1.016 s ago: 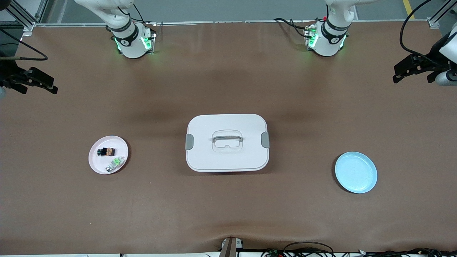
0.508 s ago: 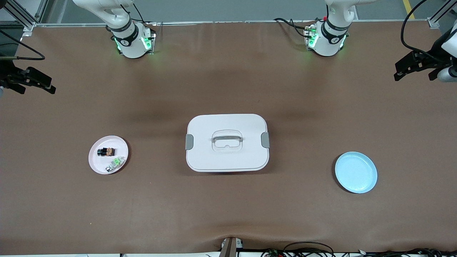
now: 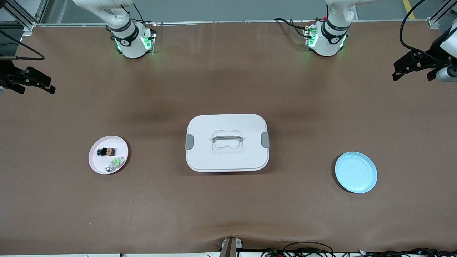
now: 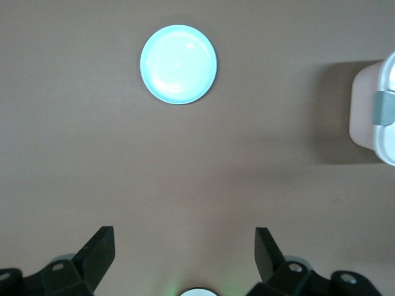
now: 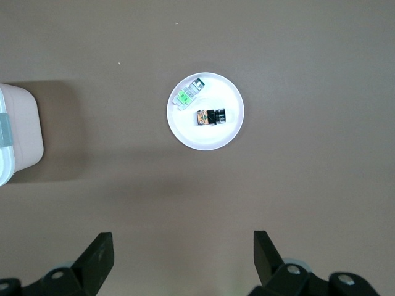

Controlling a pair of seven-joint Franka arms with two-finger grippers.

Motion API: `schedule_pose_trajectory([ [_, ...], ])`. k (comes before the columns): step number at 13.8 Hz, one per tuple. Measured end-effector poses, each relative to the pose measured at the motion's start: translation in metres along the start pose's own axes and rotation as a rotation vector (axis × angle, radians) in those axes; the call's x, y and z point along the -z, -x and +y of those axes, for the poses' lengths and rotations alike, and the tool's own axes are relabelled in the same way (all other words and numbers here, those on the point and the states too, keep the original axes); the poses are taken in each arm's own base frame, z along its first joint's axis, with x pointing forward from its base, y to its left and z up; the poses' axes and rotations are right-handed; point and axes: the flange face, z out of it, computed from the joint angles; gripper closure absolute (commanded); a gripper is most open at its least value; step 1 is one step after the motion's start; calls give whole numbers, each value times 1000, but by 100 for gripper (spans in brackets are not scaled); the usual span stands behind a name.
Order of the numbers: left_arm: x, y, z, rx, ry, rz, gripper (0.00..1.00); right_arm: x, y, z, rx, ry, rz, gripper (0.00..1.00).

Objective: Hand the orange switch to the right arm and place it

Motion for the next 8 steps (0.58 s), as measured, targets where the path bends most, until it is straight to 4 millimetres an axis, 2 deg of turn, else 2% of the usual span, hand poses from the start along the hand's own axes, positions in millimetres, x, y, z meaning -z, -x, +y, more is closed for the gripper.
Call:
schedule_pose_trajectory([
  [8, 2, 0, 3, -3, 13, 4, 0, 20, -1, -6, 12, 2, 46, 0],
])
